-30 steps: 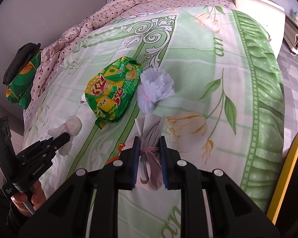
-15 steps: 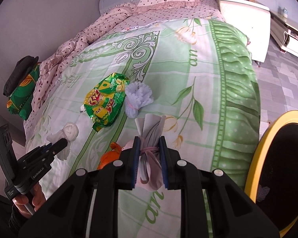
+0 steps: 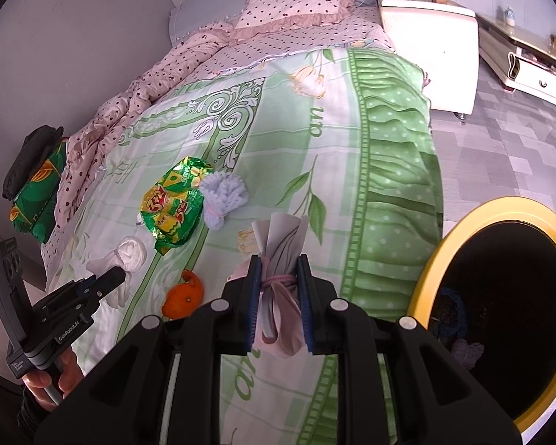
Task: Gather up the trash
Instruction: 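Carry the tissue and pink bundle in both tools over the bin, then open both tools above the bin to drop tissue and pink bundle, then move both tools back over the bed toward the remaining trash, then grasp the green snack bag with the left tool while the right tool grasps the lavender mesh puff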
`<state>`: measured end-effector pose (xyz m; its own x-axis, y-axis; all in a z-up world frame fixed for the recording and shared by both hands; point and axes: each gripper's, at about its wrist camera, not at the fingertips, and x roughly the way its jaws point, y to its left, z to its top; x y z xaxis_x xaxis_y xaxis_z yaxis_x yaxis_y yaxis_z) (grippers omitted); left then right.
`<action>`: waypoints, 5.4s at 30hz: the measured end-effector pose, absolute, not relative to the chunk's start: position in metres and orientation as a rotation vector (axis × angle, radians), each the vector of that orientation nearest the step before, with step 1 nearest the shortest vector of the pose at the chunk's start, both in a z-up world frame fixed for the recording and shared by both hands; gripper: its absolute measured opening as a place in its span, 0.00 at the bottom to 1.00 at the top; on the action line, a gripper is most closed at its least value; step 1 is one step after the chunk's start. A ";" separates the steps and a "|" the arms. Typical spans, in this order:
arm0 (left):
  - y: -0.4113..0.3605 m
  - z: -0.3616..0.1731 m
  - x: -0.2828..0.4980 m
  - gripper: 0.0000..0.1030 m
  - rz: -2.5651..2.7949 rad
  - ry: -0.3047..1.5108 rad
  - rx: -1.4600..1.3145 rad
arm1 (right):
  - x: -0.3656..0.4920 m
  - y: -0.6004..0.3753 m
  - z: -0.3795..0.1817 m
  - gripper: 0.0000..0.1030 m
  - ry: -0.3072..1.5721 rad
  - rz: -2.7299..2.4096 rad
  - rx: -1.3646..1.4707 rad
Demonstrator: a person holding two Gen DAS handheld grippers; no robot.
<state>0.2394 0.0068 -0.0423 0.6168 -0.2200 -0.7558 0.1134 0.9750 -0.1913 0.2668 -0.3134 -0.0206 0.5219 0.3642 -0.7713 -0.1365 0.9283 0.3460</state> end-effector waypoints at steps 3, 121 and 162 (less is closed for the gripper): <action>-0.006 -0.041 0.240 0.18 -0.211 0.887 -0.122 | 0.265 -0.327 -0.021 0.18 0.974 0.286 0.266; -0.015 -0.047 0.274 0.62 -0.184 0.892 -0.139 | 0.290 -0.362 -0.017 0.67 0.973 0.221 0.369; 0.063 -0.118 0.363 0.62 -0.078 0.986 -0.252 | 0.449 -0.184 -0.119 0.65 1.178 0.418 0.303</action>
